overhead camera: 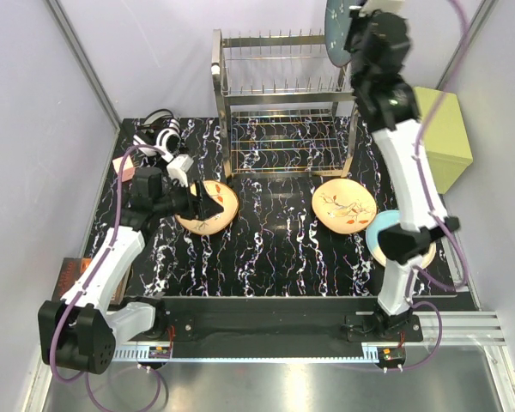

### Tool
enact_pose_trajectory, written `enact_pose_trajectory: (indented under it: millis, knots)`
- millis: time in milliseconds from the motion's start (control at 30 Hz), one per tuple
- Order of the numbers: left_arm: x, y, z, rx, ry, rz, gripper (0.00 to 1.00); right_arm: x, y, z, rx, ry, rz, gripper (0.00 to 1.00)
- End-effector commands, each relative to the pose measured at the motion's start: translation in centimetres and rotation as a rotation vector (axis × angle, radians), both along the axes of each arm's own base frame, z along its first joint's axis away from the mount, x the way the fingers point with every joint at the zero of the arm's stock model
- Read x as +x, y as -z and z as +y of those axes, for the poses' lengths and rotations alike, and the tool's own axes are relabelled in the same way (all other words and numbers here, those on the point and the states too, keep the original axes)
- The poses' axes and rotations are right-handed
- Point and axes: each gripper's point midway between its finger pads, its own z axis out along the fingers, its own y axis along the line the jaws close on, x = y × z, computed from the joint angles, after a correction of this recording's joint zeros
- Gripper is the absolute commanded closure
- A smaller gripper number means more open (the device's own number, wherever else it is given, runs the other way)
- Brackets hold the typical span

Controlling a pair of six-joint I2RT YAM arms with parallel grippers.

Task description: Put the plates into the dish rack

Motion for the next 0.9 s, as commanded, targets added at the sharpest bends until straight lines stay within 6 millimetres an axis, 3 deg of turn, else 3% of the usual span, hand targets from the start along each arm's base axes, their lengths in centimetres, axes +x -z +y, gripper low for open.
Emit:
enact_pose_trajectory:
  millis: [0,267,533,867]
  knots:
    - [1.4,-0.6,0.7,0.024,-0.057,-0.059,0.30,-1.3,-5.5,-3.4,0.095,0.203,-0.217,1.00]
    - [1.6,-0.1,0.6,0.010,-0.067,-0.050,0.30,1.1,-4.5,-2.6,-0.002,0.236,-0.229,1.00]
    - [1.2,0.9,0.1,-0.026,-0.052,-0.023,0.29,0.8,-6.1,-2.5,-0.063,0.247,-0.302,1.00]
    - [1.6,0.4,-0.3,-0.046,-0.041,-0.027,0.28,1.9,-4.5,-2.5,-0.150,0.235,-0.228,1.00]
